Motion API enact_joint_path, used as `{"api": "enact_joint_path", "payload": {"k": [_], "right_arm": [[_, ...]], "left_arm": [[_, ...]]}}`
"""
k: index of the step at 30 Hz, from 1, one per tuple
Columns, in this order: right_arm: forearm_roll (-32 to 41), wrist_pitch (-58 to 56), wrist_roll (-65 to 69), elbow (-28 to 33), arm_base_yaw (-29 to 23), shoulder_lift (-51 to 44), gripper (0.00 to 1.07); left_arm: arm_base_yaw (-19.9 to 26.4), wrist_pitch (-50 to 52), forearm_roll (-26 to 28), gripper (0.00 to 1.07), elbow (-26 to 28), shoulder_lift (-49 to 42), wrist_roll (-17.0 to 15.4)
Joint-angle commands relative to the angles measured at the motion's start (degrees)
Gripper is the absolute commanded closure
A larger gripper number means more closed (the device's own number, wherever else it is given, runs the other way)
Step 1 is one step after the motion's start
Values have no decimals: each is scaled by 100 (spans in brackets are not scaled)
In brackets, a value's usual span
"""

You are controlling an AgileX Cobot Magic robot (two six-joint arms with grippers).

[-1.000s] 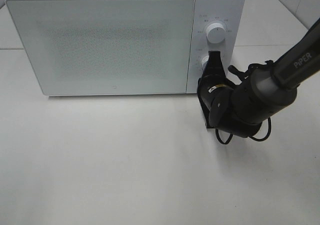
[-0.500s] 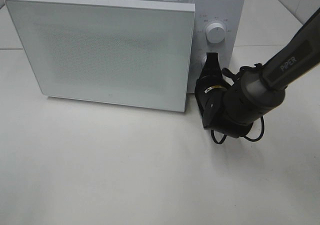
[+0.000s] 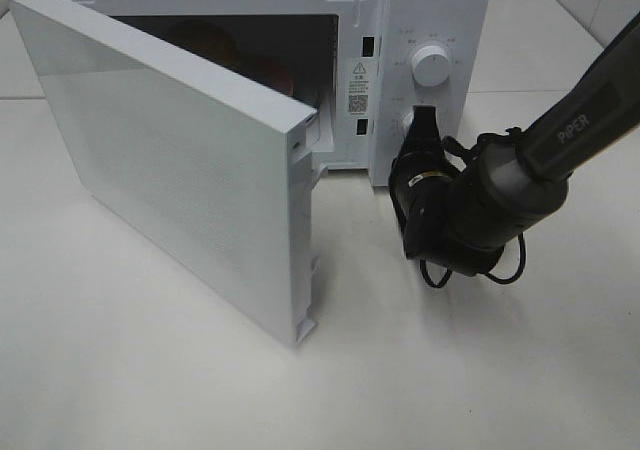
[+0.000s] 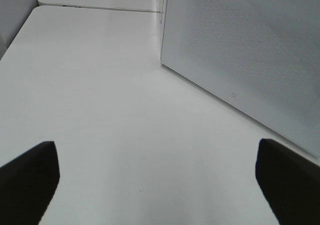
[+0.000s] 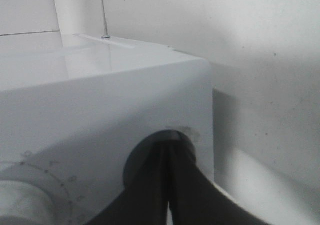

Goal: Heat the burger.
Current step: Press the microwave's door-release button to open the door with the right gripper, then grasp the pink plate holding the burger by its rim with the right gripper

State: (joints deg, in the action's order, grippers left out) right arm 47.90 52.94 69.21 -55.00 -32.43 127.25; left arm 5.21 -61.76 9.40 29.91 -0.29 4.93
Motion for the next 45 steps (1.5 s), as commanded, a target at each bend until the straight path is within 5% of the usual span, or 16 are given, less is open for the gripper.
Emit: {"api": "enact_joint_path", "payload": {"k": [1,30,45], "right_arm": [[-802,1278,74,-539,246,-46,107],[-1450,-722,-23,1547,92,-1427,107],[-1404,-3105,-4349,2114,103,-3214,105]], "left_arm": [[23,57,17,7,-6,-115,6],[23,57,17,7,-6,-115,6],[23,57,17,7,-6,-115,6]]}}
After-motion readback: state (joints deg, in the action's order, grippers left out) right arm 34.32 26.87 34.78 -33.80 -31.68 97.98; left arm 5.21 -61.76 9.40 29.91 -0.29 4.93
